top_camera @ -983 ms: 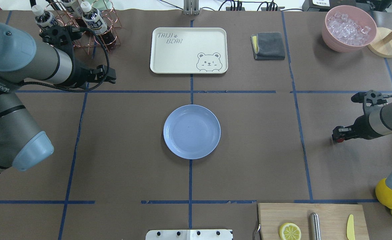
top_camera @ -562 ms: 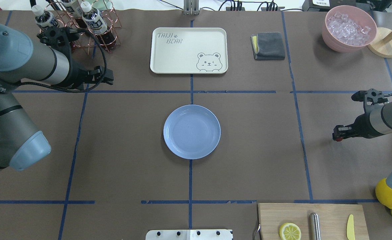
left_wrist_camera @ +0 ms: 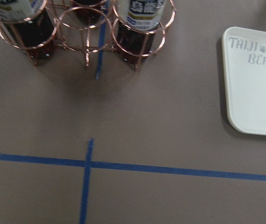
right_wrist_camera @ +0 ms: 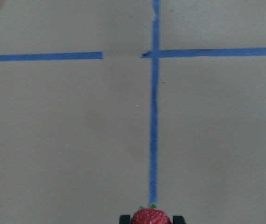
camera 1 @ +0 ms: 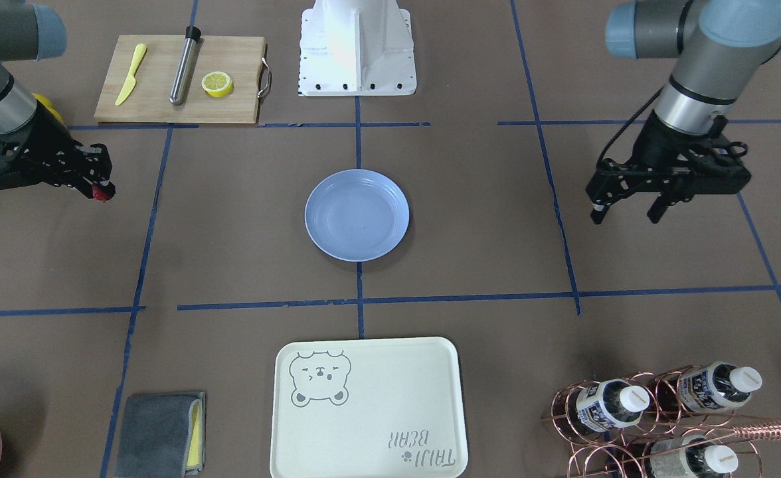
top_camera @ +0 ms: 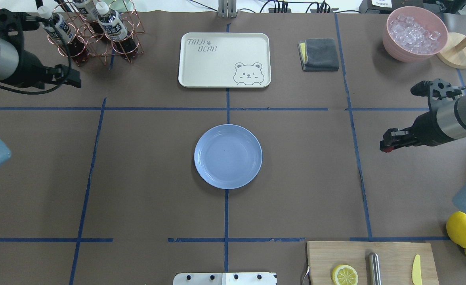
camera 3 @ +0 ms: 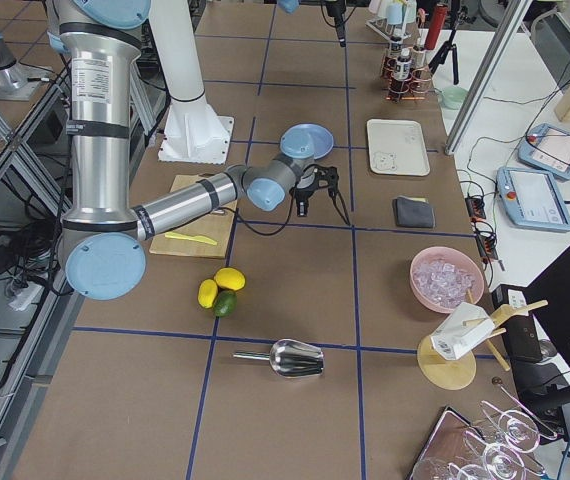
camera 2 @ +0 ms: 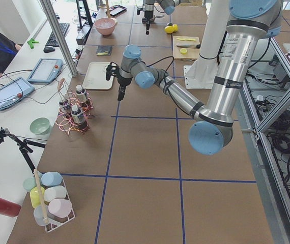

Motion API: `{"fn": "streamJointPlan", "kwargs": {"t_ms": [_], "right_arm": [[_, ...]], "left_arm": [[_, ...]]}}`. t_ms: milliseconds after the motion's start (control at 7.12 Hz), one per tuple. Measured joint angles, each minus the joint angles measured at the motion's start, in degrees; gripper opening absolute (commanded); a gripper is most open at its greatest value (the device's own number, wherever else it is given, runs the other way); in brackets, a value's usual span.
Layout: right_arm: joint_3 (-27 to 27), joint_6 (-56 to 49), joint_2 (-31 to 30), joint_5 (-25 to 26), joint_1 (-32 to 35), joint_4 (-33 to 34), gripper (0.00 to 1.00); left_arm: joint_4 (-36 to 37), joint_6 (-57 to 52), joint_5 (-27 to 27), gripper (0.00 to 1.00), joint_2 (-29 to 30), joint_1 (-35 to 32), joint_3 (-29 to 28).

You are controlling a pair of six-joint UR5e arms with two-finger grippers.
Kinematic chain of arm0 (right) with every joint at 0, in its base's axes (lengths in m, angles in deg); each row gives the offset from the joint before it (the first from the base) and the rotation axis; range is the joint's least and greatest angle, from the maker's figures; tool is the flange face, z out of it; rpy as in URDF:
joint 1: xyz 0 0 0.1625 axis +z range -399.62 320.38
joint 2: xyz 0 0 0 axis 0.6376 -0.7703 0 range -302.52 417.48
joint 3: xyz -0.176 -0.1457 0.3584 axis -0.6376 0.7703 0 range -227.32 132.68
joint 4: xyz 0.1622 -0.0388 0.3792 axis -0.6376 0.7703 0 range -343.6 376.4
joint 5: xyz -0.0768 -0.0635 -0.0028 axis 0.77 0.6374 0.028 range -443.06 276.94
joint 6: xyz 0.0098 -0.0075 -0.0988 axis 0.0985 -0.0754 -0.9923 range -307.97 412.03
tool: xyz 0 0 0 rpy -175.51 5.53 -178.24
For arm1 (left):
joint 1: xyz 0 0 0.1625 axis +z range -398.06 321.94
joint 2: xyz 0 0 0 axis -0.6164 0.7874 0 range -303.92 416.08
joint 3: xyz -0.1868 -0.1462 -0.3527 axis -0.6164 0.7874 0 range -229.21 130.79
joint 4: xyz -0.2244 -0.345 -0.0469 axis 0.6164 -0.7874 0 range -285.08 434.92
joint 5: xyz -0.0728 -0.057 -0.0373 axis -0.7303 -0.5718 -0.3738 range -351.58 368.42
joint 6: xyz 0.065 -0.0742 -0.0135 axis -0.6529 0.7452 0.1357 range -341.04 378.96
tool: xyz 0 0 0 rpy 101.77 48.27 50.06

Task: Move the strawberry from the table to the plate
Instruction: 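Carry the red strawberry with the right gripper over the blue plate, then lower the strawberry onto the plate and open the right gripper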

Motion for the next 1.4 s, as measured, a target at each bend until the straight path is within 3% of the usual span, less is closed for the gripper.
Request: {"fn": "streamJointPlan", "kwargs": {"t_ms": [281,562,843,983,1264,1404], "right_arm": [[2.4,3.1,19.0,1.6,-4.8,15.3,0.0],[8.6,6.4,31.9,8.1,-11.8,22.1,0.0],[17.4,7.3,38.6,14.1,-17.1,21.6,0.0],[22.0,8.0,40.5,16.1,-18.9,18.1,0.0],[30.8,9.3,44.2,18.1,-20.7,11.2,0.0],[32.7,10.4,45.2,18.5,-21.1,10.0,0.0]], "left_arm": [[-0.1,-14.0,-1.0,1.0,-5.4,-6.4,-1.2],[-0.7,-22.9,-1.8,1.0,-7.7,-11.0,-3.7],[-0.9,-28.7,-2.0,1.0,-8.0,-14.3,-6.1],[-1.0,-30.2,-2.0,1.0,-8.0,-15.3,-6.8],[-1.0,-30.8,-2.0,1.0,-7.6,-15.7,-7.5],[-1.0,-30.9,-2.0,1.0,-7.5,-15.7,-7.6]]}}
